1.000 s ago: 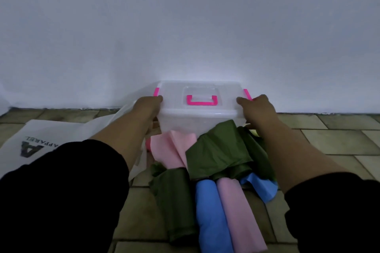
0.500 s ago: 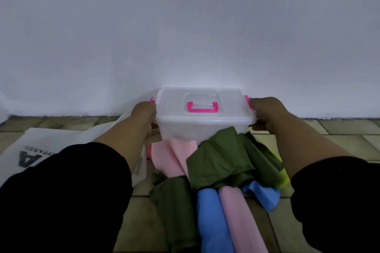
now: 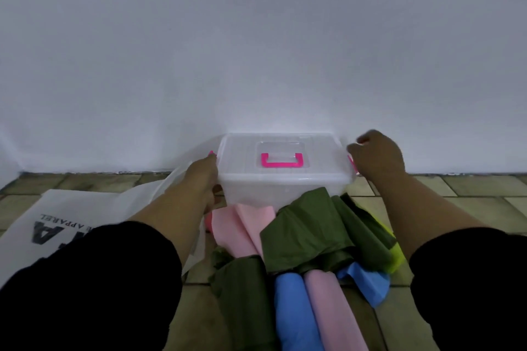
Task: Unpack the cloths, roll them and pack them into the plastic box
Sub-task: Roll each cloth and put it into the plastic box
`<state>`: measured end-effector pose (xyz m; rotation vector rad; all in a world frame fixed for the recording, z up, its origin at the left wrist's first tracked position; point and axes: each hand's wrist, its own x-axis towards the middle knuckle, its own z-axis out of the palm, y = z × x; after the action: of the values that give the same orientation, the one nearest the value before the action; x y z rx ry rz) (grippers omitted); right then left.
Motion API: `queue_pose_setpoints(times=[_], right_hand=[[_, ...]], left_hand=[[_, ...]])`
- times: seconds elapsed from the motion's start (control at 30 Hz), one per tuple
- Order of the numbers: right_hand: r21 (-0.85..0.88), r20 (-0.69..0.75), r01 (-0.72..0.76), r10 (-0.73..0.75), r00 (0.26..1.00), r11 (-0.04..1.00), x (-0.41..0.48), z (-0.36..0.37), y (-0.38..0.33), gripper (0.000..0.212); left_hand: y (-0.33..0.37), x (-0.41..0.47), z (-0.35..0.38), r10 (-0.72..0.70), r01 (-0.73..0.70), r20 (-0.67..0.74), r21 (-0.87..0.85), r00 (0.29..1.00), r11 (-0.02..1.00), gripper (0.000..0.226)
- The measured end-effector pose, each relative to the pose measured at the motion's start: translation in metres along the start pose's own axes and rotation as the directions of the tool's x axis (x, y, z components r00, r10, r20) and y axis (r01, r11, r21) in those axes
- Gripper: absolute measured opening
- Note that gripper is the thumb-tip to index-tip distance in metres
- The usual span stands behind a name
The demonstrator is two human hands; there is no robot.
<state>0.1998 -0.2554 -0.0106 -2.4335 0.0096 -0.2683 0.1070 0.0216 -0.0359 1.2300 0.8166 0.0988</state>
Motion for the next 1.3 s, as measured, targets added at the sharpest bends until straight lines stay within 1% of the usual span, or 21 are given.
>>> queue_pose_setpoints(times=[0.03,0.07,0.1,0.13,0.17,0.2,0.23,0.3,0.37,0.43,0.5,0.6,0.77,0.83,0.93,1.0,1.1,1.13,1.2,1.23,1.3], right_hand=[[0.010,0.008,0.150,-0.150,0.989,0.989,-0.002,-0.003,-0.008,0.028],[0.008,0.094,0.280,-0.279,0.956,0.960,-0.007,-0.006,-0.014,0.025],[-0.033,0.233,0.379,-0.362,0.903,0.925,-0.013,-0.006,-0.020,0.023],[-0.113,0.374,0.452,-0.383,0.844,0.885,-0.019,-0.005,-0.022,0.024],[-0.197,0.460,0.514,-0.385,0.800,0.835,-0.023,-0.003,-0.023,0.028],[-0.261,0.486,0.552,-0.386,0.784,0.792,-0.025,-0.001,-0.022,0.031],[-0.293,0.475,0.565,-0.395,0.786,0.771,-0.027,0.000,-0.022,0.032],[-0.300,0.439,0.570,-0.420,0.794,0.764,-0.029,0.001,-0.022,0.031],[-0.294,0.450,0.580,-0.425,0.785,0.759,-0.029,0.000,-0.025,0.028],[-0.260,0.455,0.586,-0.438,0.775,0.768,-0.028,-0.002,-0.028,0.026],[-0.203,0.405,0.566,-0.457,0.792,0.799,-0.027,-0.009,-0.031,0.022],[-0.116,0.280,0.535,-0.489,0.826,0.837,-0.022,-0.030,-0.042,0.021],[-0.081,0.211,0.477,-0.453,0.866,0.875,-0.030,-0.083,-0.043,0.016],[-0.088,0.181,0.413,-0.393,0.901,0.906,-0.044,-0.103,-0.021,0.016],[-0.119,0.094,0.257,-0.247,0.964,0.959,-0.072,-0.122,0.039,0.015],[-0.162,0.048,0.116,-0.110,0.993,0.980,-0.090,-0.115,0.079,0.016],[-0.227,0.021,-0.039,0.045,0.999,0.973,-0.101,-0.079,0.117,0.014],[-0.249,0.011,-0.070,0.075,0.997,0.966,-0.102,-0.066,0.123,0.014],[-0.314,0.020,-0.086,0.097,0.995,0.946,-0.099,-0.046,0.132,0.021],[-0.337,0.045,-0.079,0.100,0.994,0.938,-0.095,-0.039,0.135,0.025],[-0.350,0.149,-0.028,0.085,0.985,0.936,-0.089,-0.030,0.133,0.027]], left_hand=[[-0.002,-0.003,-0.001,-0.002,0.003,0.038,-0.020,0.999,1.000,0.040],[-0.007,-0.005,-0.003,0.022,-0.019,0.065,-0.040,0.998,0.999,0.042],[-0.013,-0.008,-0.004,0.056,-0.052,0.079,-0.060,0.995,0.997,0.044],[-0.019,-0.010,-0.005,0.104,-0.097,0.096,-0.076,0.990,0.992,0.047],[-0.025,-0.014,-0.006,0.164,-0.157,0.126,-0.063,0.978,0.986,0.051],[-0.031,-0.017,-0.007,0.236,-0.235,0.166,-0.023,0.957,0.972,0.058],[-0.036,-0.018,-0.008,0.307,-0.320,0.199,0.038,0.931,0.947,0.065],[-0.043,-0.017,-0.006,0.425,-0.459,0.193,0.198,0.885,0.866,0.080],[-0.044,-0.012,-0.004,0.498,-0.509,0.126,0.332,0.858,0.794,0.090],[-0.044,-0.006,-0.003,0.542,-0.518,0.073,0.422,0.837,0.744,0.092],[-0.044,0.000,-0.004,0.539,-0.493,0.048,0.476,0.841,0.728,0.093],[-0.044,0.004,-0.005,0.522,-0.455,0.027,0.529,0.853,0.716,0.093],[-0.042,0.003,-0.005,0.528,-0.458,0.031,0.543,0.849,0.704,0.089],[-0.041,0.001,-0.005,0.520,-0.452,0.035,0.546,0.853,0.705,0.090],[-0.041,-0.002,-0.004,0.505,-0.443,0.041,0.546,0.862,0.711,0.094],[-0.041,-0.004,-0.004,0.496,-0.436,0.038,0.537,0.868,0.722,0.095],[-0.041,-0.006,-0.003,0.482,-0.435,0.053,0.524,0.875,0.732,0.096],[-0.041,-0.007,-0.004,0.479,-0.435,0.058,0.525,0.876,0.732,0.097],[-0.041,-0.010,-0.004,0.470,-0.425,0.061,0.540,0.880,0.726,0.098],[-0.041,-0.011,-0.004,0.462,-0.416,0.061,0.549,0.885,0.725,0.100],[-0.041,-0.012,-0.004,0.443,-0.399,0.060,0.554,0.895,0.731,0.104]])
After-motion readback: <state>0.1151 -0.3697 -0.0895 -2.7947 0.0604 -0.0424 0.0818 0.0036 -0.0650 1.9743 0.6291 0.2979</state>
